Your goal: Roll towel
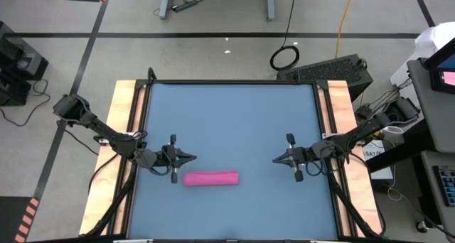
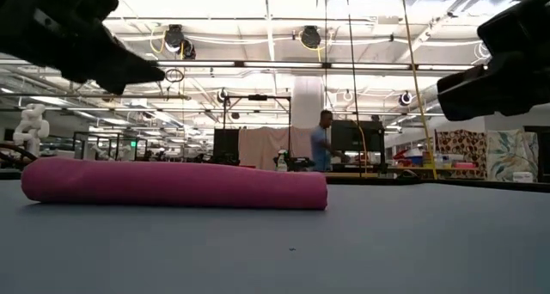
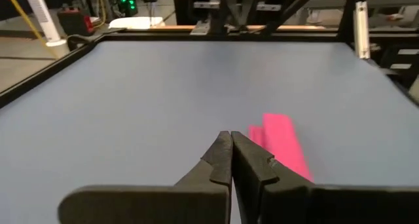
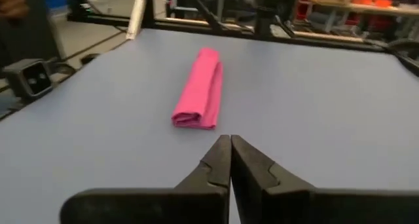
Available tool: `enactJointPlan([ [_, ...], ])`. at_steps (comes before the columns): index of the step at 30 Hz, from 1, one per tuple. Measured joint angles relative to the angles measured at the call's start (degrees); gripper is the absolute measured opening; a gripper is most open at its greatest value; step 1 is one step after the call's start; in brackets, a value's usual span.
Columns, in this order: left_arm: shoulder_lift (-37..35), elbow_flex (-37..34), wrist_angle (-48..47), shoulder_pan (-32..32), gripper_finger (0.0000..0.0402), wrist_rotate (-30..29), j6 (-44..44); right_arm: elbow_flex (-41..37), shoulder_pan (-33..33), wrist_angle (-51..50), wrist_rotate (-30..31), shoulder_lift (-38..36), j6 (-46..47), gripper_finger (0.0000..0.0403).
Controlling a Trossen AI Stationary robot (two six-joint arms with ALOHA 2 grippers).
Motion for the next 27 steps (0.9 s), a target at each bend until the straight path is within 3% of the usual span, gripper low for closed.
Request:
enactJointPlan([
  [9, -2.4, -3.9, 0.2, 3.8, 0.0006, 1.4, 1.4, 0.1, -3.0, -1.4, -1.2, -0.3, -3.5, 0.0001],
  [20, -14.4, -12.0, 2.7, 4.1, 0.0006, 2.4, 2.0, 0.1, -8.0, -2.7, -3.0, -0.5, -4.8, 0.0001],
  [27, -21.0, -12.0, 0.6, 4.1, 0.0006, 3.9, 10.6, 0.1, -10.5, -2.3, -6.3, -0.9, -6.4, 0.0000],
])
